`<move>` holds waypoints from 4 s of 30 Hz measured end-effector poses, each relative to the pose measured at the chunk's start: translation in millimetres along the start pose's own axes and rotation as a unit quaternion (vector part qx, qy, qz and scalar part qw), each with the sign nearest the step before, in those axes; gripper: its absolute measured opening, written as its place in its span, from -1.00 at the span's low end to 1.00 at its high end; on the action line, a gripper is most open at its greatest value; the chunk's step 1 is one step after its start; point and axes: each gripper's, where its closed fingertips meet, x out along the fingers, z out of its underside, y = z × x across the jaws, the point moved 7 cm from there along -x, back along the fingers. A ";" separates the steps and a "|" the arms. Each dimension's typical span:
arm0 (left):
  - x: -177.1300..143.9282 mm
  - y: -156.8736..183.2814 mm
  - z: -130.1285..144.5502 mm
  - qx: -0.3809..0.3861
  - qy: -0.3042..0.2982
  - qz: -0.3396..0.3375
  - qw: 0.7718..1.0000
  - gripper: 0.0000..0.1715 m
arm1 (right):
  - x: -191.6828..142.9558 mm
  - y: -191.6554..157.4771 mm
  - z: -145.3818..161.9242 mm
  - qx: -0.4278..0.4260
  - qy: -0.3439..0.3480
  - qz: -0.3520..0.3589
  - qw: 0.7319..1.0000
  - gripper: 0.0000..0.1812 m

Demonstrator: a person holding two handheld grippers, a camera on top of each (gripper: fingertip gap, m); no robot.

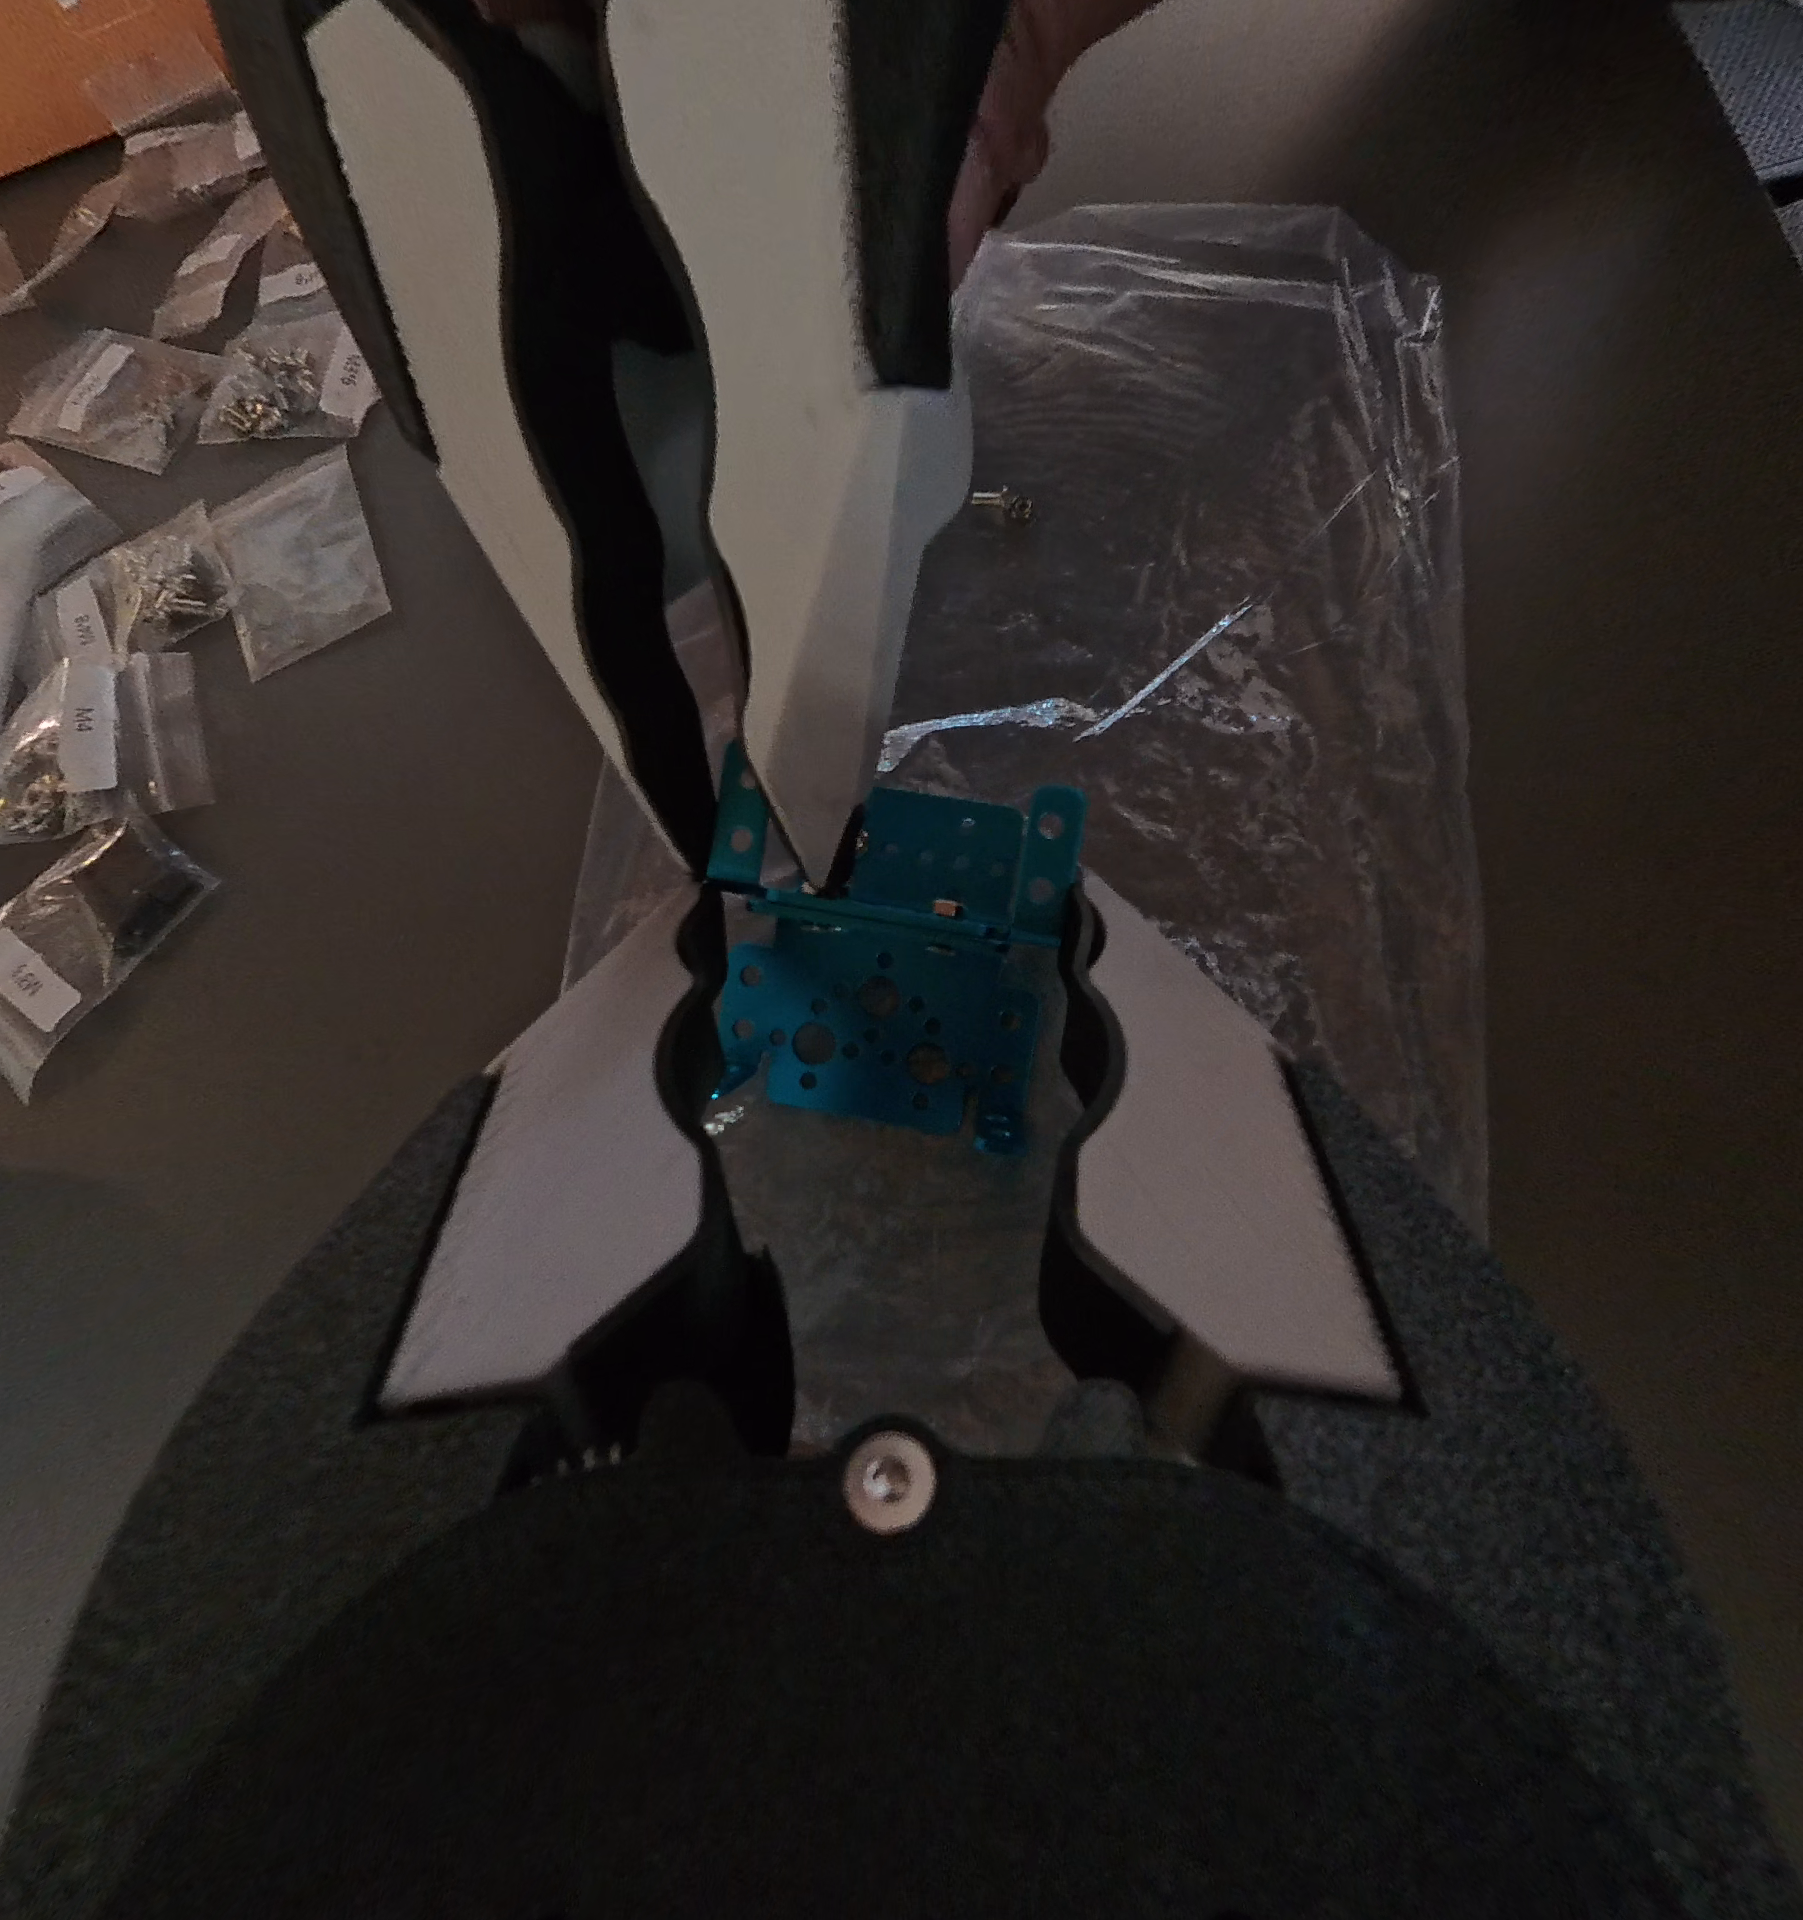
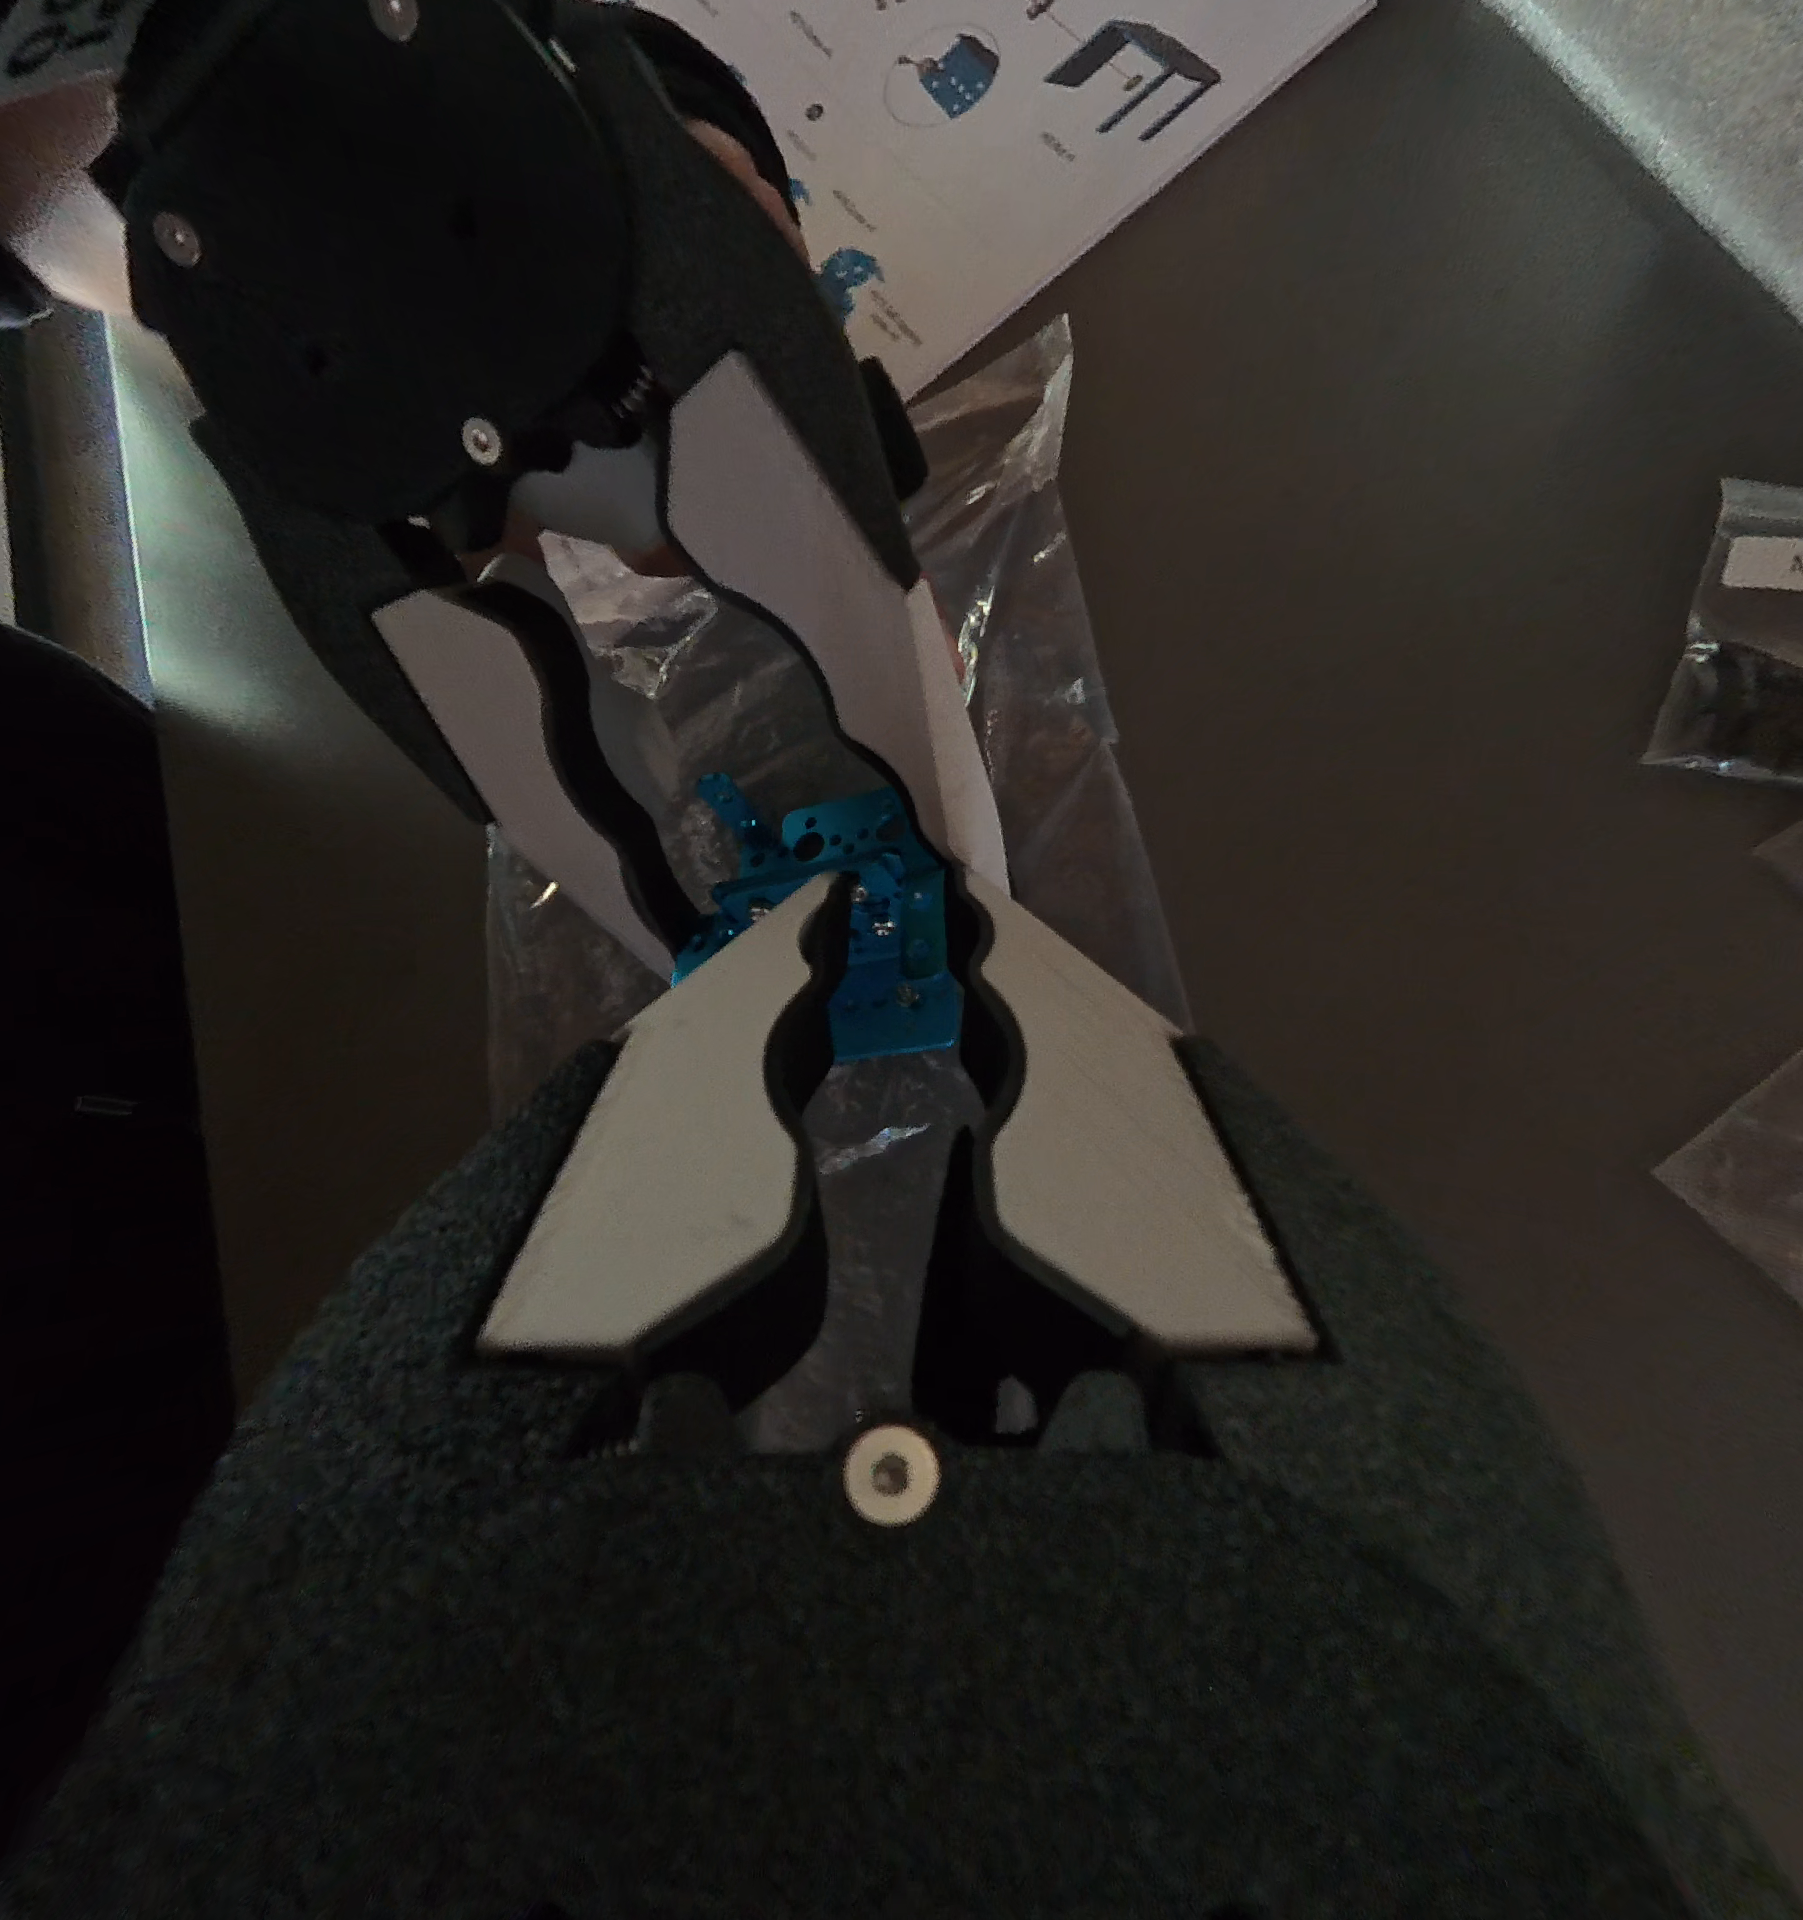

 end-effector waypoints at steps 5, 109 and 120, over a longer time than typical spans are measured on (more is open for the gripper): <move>0.7 0.8 0.5 0.000 -0.004 0.006 1.000 -0.23 | 0.4 -4.9 3.3 -0.035 0.000 -0.008 0.999 -0.65; 3.8 5.5 0.1 0.004 -0.010 0.018 1.000 -0.30 | 0.7 -9.4 6.4 0.022 -0.003 -0.038 0.999 -0.48; 3.9 5.4 0.2 0.003 -0.010 0.019 1.000 -0.30 | 2.4 -11.4 7.3 -0.012 -0.009 0.001 1.000 -0.55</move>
